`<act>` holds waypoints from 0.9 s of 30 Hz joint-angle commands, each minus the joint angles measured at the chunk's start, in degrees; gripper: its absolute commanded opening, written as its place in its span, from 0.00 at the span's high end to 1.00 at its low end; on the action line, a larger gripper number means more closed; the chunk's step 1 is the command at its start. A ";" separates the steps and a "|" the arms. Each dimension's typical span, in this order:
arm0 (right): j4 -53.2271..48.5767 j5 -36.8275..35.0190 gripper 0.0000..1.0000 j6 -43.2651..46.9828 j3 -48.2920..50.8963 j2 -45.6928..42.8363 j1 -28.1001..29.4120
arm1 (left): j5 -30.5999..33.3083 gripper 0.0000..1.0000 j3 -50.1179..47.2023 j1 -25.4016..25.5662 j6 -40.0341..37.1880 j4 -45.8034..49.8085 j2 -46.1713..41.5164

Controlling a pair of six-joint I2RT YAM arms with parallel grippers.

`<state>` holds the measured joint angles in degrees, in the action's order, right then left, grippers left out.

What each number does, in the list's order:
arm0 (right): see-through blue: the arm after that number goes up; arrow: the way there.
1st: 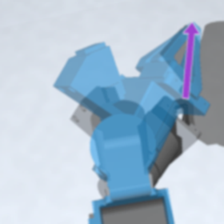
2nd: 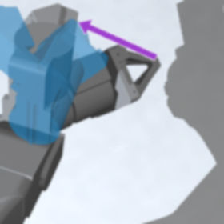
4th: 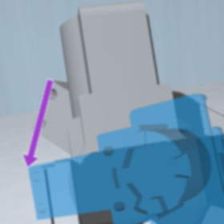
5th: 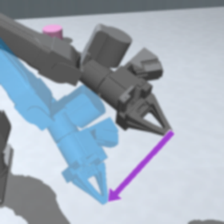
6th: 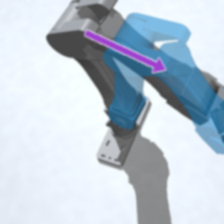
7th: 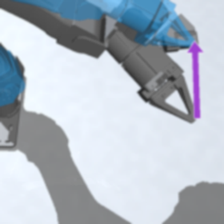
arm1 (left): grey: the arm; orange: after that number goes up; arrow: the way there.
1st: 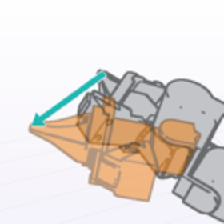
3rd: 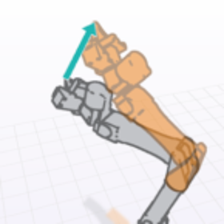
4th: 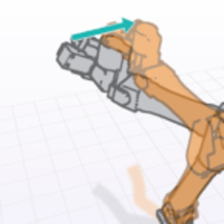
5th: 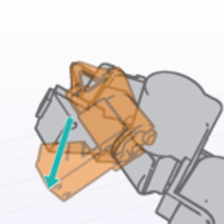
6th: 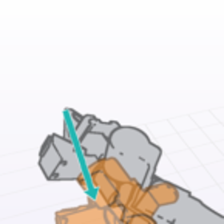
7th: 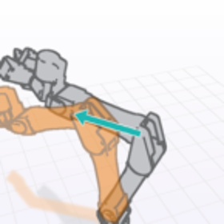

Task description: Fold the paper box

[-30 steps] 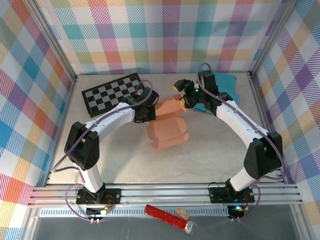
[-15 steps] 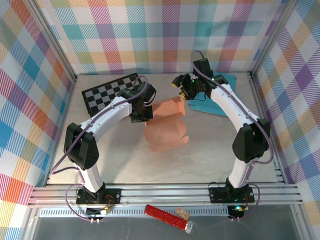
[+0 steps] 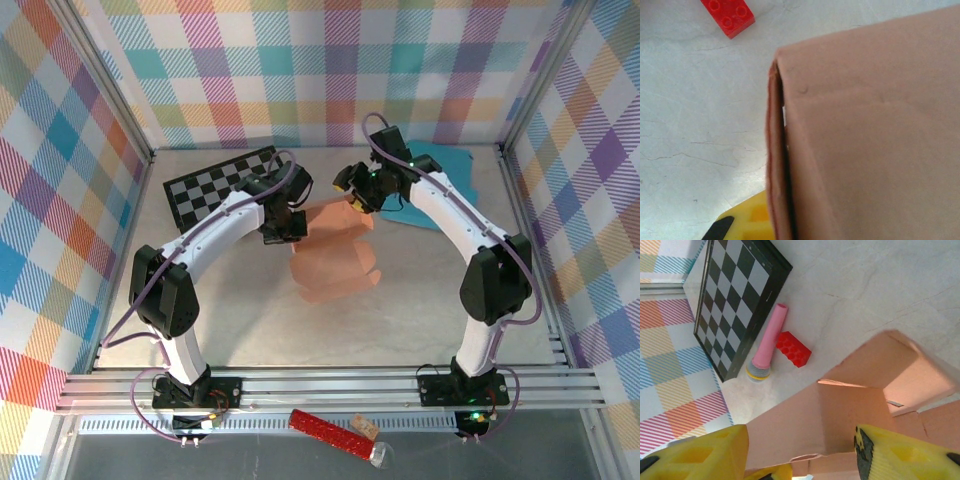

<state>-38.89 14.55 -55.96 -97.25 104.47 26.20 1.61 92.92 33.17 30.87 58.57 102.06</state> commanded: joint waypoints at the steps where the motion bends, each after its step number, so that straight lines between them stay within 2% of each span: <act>1: -1.67 -3.66 0.39 3.78 1.74 -4.87 0.00 | -1.59 1.00 1.52 -0.93 0.48 1.86 0.75; 4: -1.20 -5.29 0.40 4.00 6.28 -9.63 0.00 | -2.54 1.00 1.54 -1.60 0.50 1.13 0.52; 7: 3.91 -3.25 0.43 2.18 14.94 -14.59 0.00 | -3.09 1.00 2.46 -1.96 0.24 1.01 0.72; 12: 8.19 -2.07 0.46 1.74 23.24 -17.02 -0.07 | -4.62 1.00 3.91 -2.05 -0.27 1.55 1.49; 16: 10.61 -2.67 0.46 3.02 23.94 -14.98 -0.17 | -5.28 1.00 4.11 -2.05 -0.58 1.76 1.52; 27: 7.60 -6.30 0.47 7.13 21.31 -11.35 -0.62 | -6.14 1.00 4.19 -2.05 -0.50 1.81 1.28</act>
<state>-31.03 9.67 -50.92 -74.70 93.08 25.85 -3.03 95.48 31.57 30.61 58.57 103.31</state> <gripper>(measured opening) 0.530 0.069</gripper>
